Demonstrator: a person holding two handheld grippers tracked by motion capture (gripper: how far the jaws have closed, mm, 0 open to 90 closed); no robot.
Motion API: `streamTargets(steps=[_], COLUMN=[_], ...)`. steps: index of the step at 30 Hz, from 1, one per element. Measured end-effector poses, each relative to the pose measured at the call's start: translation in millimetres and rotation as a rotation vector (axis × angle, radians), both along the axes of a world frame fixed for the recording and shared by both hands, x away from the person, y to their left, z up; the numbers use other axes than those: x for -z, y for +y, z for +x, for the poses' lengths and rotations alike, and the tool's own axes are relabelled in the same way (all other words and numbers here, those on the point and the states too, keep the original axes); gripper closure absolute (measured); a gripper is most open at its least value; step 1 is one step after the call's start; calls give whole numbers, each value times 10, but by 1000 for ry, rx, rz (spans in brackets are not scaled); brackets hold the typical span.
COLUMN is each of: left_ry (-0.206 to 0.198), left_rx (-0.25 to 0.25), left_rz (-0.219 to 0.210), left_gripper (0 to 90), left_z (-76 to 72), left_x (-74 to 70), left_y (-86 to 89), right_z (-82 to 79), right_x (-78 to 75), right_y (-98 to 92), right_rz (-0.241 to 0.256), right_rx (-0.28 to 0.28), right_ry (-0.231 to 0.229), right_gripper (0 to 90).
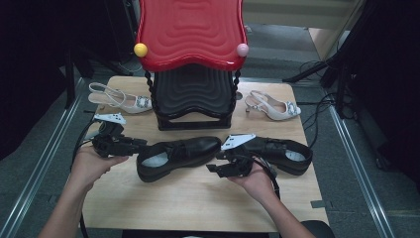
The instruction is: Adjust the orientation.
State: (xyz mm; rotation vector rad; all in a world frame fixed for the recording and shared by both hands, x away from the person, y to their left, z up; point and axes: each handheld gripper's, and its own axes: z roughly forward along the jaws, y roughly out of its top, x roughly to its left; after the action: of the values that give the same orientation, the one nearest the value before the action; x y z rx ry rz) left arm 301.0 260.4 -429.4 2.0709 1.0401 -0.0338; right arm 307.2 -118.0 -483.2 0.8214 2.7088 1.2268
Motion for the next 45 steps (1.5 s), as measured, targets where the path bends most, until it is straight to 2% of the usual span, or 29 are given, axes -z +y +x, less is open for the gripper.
streamTargets(steps=[2,5,6,7,12,15,17,19,21,24,25,31,35,40,45], left_ry=[10,20,15,-12,-28,-47,-36,-21,-18,9,7,14,27,34,44], left_rx=[2,4,19,22,19,14,14,25,39,39,38,27,18,24,61], left_rz=[-10,2,6,22,16,41,43,39,78,44,55,43,17,18,28], left_gripper=[735,820,859,900,900,900,900,900,900,900,900,900,900,900,900], left_z=[28,70,86,97,217,275,308,335,348,381,382,380,378,360,329], left_x=[30,76,100,121,274,378,436,524,579,627,635,648,662,658,671], left_y=[59,131,157,174,216,183,162,116,66,62,50,32,41,19,-66], right_z=[13,27,29,37,66,49,33,10,11,11,9,78,76,95,112], right_x=[14,28,29,34,82,118,143,173,203,238,245,271,266,266,258], right_y=[18,48,58,75,179,259,315,377,430,493,506,554,553,540,515], right_rz=[1,11,14,25,41,29,12,7,8,3,2,34,20,24,18], right_rx=[4,15,22,26,49,45,33,33,25,19,18,43,33,35,40], right_ry=[10,10,9,2,5,12,21,15,24,34,32,93,84,96,100], right_gripper=[495,521,537,557,694,829,900,900,900,900,900,900,900,900,900])
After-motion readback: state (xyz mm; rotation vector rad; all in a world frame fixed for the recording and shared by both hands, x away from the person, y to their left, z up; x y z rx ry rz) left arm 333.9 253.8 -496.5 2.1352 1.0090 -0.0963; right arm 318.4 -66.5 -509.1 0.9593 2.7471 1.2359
